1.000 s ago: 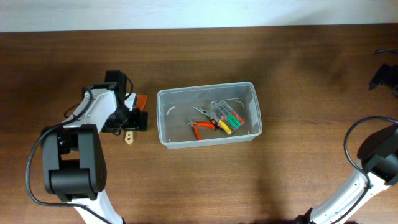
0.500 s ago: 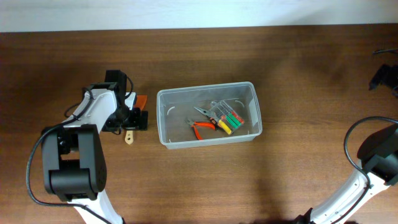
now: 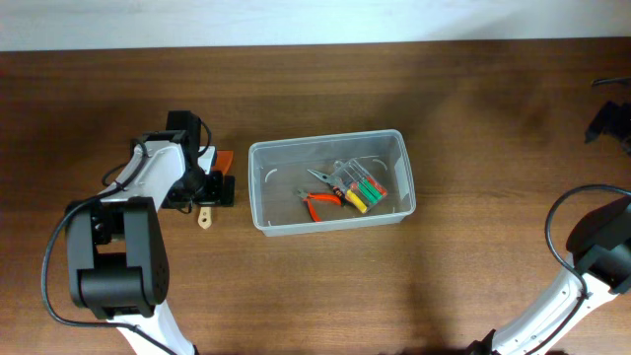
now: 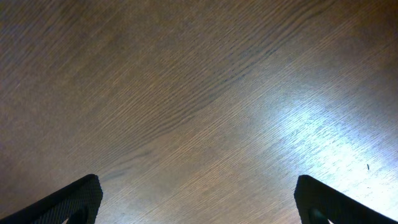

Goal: Pack container

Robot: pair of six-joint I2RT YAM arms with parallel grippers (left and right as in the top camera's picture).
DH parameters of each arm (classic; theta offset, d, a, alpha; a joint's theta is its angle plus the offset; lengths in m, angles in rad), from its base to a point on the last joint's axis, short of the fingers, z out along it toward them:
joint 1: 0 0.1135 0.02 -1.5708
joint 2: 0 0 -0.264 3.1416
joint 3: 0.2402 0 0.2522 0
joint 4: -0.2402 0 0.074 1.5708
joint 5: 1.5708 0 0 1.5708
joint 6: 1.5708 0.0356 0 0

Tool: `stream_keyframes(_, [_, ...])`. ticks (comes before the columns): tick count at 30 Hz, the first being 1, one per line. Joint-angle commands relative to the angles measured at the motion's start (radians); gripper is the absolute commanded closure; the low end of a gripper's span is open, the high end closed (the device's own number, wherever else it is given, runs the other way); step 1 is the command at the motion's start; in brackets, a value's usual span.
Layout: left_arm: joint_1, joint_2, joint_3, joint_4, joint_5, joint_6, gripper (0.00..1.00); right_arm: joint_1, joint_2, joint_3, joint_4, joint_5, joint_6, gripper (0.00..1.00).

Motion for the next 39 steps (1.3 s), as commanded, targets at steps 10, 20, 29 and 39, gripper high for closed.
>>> stream_keyframes(10, [-0.001,0.009,-0.007,0.002,-0.006,0.008,0.00,0.005,-0.016,0.002,0.000,-0.005,0.005,0.01])
stream_keyframes(20, [-0.001,0.009,-0.007,-0.005,-0.007,0.008,0.00,0.005,-0.016,0.002,0.000,-0.005,0.005,0.01])
stream_keyframes(29, [-0.001,0.009,-0.007,-0.005,-0.007,0.008,0.00,0.005,-0.016,0.002,0.000,-0.005,0.005,0.01])
stream_keyframes(39, [-0.001,0.009,-0.007,-0.004,-0.008,0.008,0.01,0.005,-0.016,0.002,0.000,-0.005,0.005,0.01])
